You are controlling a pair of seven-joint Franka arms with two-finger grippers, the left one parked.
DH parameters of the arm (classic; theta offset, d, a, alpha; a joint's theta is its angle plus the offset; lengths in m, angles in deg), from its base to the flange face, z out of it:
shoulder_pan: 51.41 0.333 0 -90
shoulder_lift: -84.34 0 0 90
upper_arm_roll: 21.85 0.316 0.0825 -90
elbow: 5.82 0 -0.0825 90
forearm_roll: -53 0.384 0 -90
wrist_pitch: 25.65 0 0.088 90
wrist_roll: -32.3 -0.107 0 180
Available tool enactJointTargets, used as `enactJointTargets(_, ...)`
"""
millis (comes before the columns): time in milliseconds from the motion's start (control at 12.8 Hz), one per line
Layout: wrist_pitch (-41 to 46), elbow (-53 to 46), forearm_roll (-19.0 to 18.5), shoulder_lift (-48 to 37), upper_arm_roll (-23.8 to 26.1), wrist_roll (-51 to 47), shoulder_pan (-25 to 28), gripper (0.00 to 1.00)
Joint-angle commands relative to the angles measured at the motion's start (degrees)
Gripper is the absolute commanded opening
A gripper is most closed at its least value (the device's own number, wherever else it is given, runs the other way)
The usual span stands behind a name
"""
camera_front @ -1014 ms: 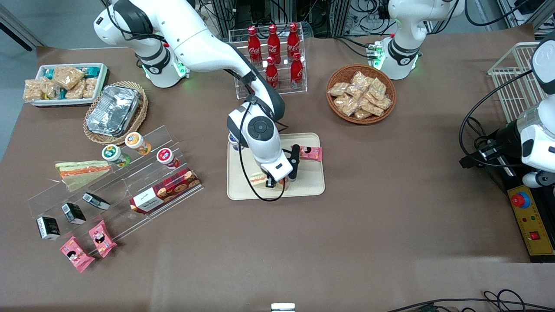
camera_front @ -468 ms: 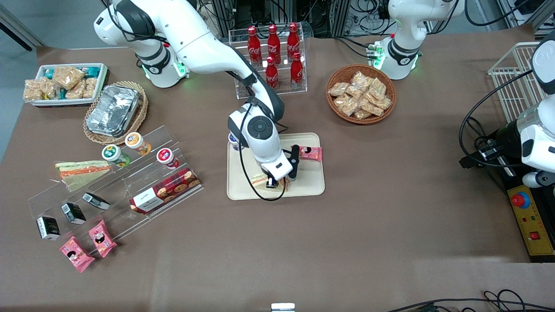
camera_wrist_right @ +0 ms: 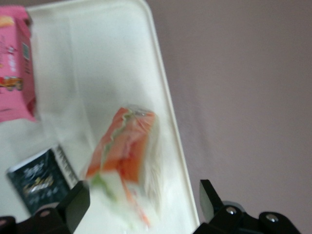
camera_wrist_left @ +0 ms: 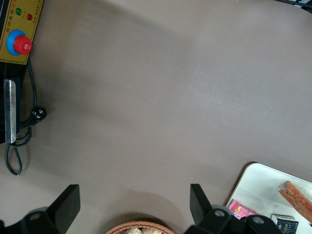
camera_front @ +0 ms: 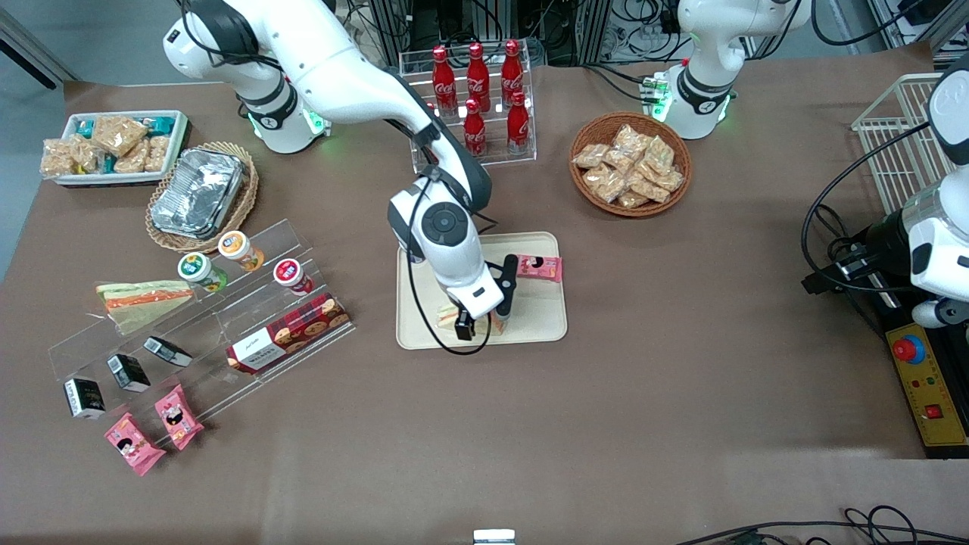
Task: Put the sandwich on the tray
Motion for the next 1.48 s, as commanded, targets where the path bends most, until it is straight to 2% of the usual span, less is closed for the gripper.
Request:
enactJointTargets(0,8.01,0.17,5.38,-8.67,0.55,0.31,-4.43,1.0)
enactJointTargets(156,16.18,-2.46,9.53,-12.81,0.9,0.13,-9.7,1.0)
enactJointTargets(312,21.12,-2.91,9.8,-17.64,2.21,-1.26,-15.49,1.0)
enactJointTargets(390,22.88,-2.91,9.63,-19.93,3.44,-4.93,-18.31,1.0)
enactJointTargets(546,26.92,-2.91,8.84,-24.85,4.76,-18.6,-21.23,1.0)
enactJointTargets(702,29.56,-2.91,4.65,-28.9,4.86,-32.77,-23.16,1.0)
enactJointTargets(1014,35.62,-2.74,-9.41,-34.62,4.86,-46.94,-27.3,1.0)
enactJointTargets(1170,38.7,-1.77,-11.02,-35.85,4.86,-53.1,-30.36,1.0)
enactJointTargets(1404,38.19,0.95,-11.46,-36.38,4.33,-53.57,-34.49,1.0)
